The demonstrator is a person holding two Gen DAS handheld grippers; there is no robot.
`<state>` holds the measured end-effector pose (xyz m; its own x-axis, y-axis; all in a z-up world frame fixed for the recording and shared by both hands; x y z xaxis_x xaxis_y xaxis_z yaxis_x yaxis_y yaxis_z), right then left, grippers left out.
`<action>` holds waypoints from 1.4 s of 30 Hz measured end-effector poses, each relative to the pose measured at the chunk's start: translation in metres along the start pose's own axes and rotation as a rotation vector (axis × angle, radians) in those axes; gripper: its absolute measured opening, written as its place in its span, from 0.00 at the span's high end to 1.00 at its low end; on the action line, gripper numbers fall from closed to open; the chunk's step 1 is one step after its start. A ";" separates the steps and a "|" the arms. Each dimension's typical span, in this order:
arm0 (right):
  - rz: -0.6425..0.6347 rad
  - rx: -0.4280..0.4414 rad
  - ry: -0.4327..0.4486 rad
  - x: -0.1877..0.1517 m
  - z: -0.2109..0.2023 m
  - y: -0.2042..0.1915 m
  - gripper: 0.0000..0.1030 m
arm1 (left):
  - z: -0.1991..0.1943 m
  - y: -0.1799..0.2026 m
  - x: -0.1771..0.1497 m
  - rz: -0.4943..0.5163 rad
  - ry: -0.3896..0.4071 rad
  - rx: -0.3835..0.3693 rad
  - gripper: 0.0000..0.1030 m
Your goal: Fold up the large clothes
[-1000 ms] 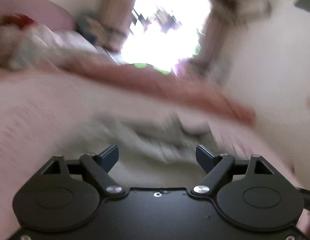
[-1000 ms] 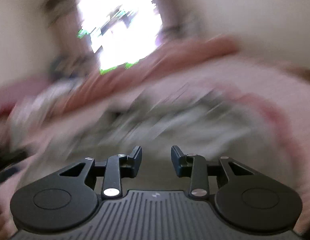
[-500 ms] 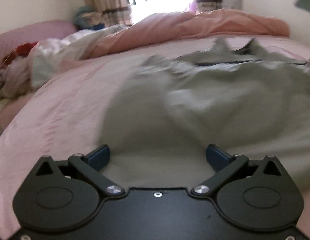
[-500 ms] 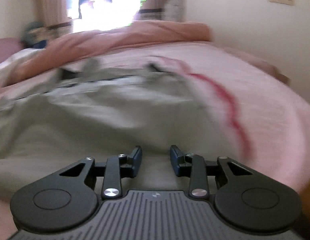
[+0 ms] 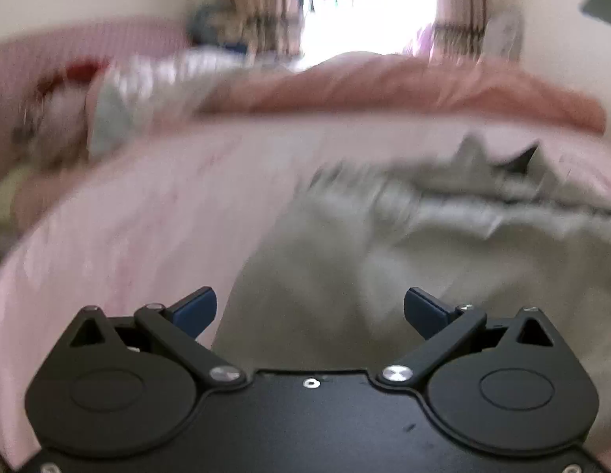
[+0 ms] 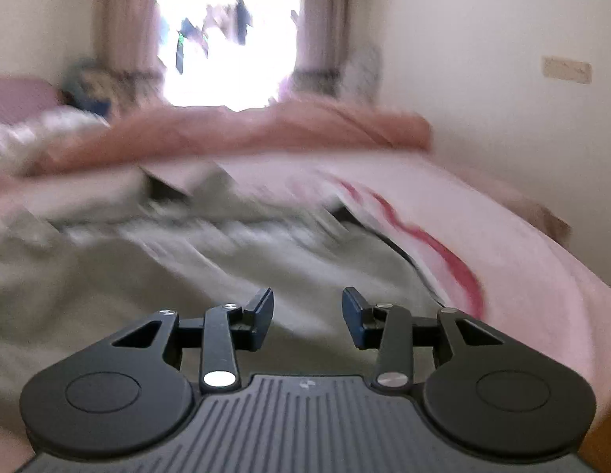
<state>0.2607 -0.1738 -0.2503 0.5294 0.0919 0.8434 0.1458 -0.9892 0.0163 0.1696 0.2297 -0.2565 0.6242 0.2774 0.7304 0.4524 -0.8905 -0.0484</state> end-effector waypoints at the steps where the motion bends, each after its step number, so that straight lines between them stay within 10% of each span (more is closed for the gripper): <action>1: 0.008 0.056 0.028 0.006 -0.002 -0.012 0.46 | -0.004 0.009 0.009 0.016 0.025 -0.023 0.00; 7: -0.027 0.344 -0.063 0.010 0.022 -0.077 0.44 | 0.009 0.068 0.015 0.094 0.009 -0.265 0.00; 14: -0.120 0.187 -0.127 -0.005 0.075 -0.054 0.51 | 0.075 0.074 0.007 0.239 -0.029 -0.146 0.00; 18: -0.042 -0.113 -0.118 0.001 0.078 0.035 0.53 | 0.078 0.026 0.016 0.190 -0.001 -0.047 0.00; 23: 0.112 -0.085 -0.187 -0.001 0.091 0.092 0.52 | 0.092 -0.014 0.013 0.028 -0.074 -0.135 0.00; 27: 0.055 -0.169 -0.146 0.004 0.076 0.072 0.48 | 0.088 -0.005 0.017 0.020 -0.069 -0.059 0.00; 42: -0.074 0.233 -0.069 0.048 0.071 -0.086 0.34 | 0.048 0.053 0.059 -0.105 -0.010 -0.104 0.00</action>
<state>0.3334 -0.0762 -0.2494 0.5650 0.1786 0.8055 0.3708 -0.9271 -0.0545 0.2609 0.2158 -0.2488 0.5839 0.3741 0.7205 0.4474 -0.8888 0.0989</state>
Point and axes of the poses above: each gripper's, at about its wrist camera, not at the fingertips, and z roughly the way its jaws point, y to its right, x to its top, the point moved 8 cm from there along z, roughly the way its jaws point, and after that the axes turned 11 degrees about -y, right-handed, at the moved point
